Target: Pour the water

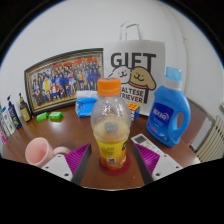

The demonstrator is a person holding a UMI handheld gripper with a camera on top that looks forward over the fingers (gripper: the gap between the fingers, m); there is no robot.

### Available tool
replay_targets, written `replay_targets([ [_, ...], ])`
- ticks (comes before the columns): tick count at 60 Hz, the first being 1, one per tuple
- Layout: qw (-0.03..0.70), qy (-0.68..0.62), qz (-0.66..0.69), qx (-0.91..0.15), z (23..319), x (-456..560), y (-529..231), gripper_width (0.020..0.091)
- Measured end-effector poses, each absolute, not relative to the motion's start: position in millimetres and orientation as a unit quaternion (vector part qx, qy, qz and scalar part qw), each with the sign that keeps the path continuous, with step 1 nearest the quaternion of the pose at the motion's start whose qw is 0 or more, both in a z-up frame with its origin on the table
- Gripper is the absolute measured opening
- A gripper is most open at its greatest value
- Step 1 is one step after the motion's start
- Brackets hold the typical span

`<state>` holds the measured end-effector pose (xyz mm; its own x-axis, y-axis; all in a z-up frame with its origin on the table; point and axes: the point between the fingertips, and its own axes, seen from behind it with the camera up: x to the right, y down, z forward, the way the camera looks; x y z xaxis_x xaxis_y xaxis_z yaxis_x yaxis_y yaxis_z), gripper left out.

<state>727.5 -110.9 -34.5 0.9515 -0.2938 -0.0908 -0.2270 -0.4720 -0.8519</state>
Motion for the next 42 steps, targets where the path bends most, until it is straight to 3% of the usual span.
replay_targets([
  [7, 0.477, 0.158, -0.056, -0.863, -6, 714, -153, 0.0856],
  [25, 0.470, 0.124, -0.067, -0.871, 107, 602, -290, 0.0850],
  [42, 0.470, 0.093, -0.057, -0.876, 163, 504, -376, 0.0854],
])
